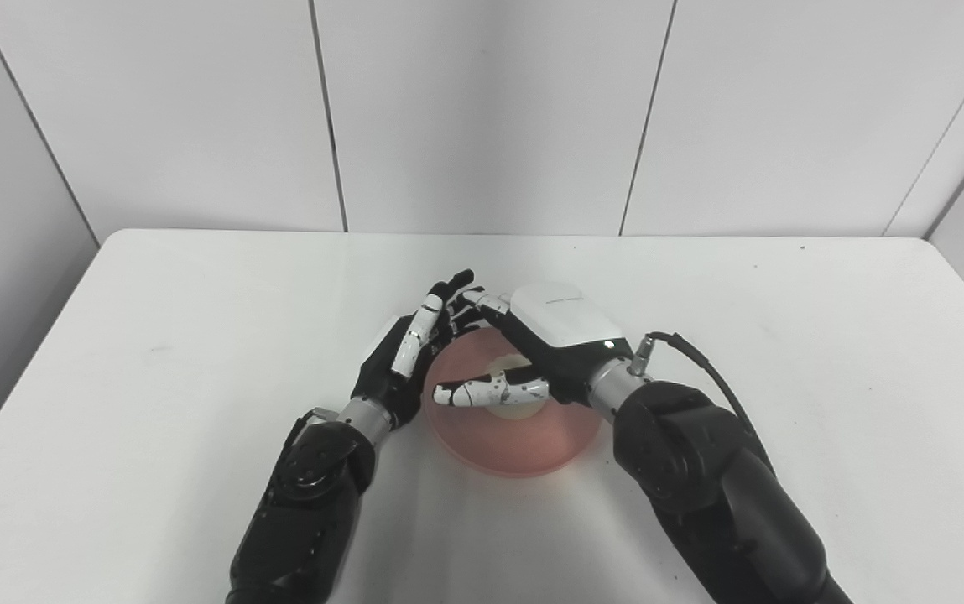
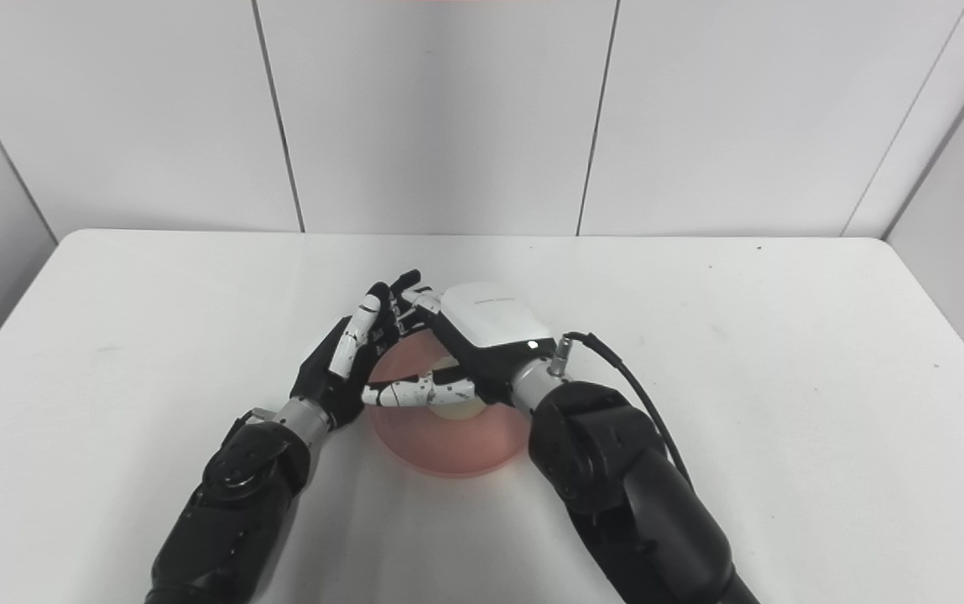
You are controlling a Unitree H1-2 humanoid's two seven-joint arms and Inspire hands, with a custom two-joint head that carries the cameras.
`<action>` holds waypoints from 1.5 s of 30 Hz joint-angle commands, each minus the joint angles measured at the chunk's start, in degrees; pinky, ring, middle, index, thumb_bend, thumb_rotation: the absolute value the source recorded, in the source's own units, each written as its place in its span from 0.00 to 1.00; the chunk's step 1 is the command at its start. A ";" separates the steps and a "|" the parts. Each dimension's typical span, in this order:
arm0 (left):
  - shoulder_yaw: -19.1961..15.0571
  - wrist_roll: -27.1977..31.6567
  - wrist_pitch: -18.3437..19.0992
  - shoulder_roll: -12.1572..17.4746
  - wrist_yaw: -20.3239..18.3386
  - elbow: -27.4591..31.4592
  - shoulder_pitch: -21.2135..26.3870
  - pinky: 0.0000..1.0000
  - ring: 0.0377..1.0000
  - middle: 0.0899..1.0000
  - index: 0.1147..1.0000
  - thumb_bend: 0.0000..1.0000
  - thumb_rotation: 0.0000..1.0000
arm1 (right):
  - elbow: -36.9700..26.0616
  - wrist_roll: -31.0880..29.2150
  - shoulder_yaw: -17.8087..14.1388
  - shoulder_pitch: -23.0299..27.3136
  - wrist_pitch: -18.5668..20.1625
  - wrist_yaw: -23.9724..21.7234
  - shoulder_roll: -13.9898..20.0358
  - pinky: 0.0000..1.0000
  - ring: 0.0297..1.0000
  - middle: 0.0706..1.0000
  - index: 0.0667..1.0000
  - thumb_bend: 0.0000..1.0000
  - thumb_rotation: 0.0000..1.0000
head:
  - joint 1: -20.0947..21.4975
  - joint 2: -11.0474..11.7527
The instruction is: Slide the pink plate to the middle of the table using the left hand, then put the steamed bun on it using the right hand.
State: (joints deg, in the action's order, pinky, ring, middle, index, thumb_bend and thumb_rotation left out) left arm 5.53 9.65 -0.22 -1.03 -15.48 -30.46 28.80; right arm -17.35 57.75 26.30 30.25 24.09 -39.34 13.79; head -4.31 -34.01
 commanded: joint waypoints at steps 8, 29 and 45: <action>0.77 -1.37 5.74 0.67 -0.01 -2.17 -3.87 0.93 0.92 0.93 0.93 0.51 1.00 | -3.57 2.19 -3.78 1.39 1.28 -2.23 -0.22 0.76 0.87 0.93 0.92 0.74 0.96 | 0.24 0.32; -4.22 -3.65 8.79 2.71 6.90 20.38 -10.43 0.96 0.97 0.98 0.98 0.55 1.00 | -2.89 -13.74 -19.49 -3.85 -6.80 20.68 -2.43 0.78 0.89 0.94 0.98 0.68 1.00 | 3.06 2.44; -4.58 -6.49 1.56 0.17 11.03 17.56 -15.18 0.98 0.98 0.99 1.00 0.49 1.00 | 3.13 -35.77 -28.96 -8.89 -4.83 27.39 -7.06 0.98 1.00 1.00 1.00 0.53 1.00 | 4.21 3.08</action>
State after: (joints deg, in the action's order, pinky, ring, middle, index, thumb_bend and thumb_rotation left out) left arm 1.39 3.44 0.79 -0.84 -5.51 -11.36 15.13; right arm -13.84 23.87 -2.02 20.32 21.19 -13.37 6.92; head -0.09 -30.85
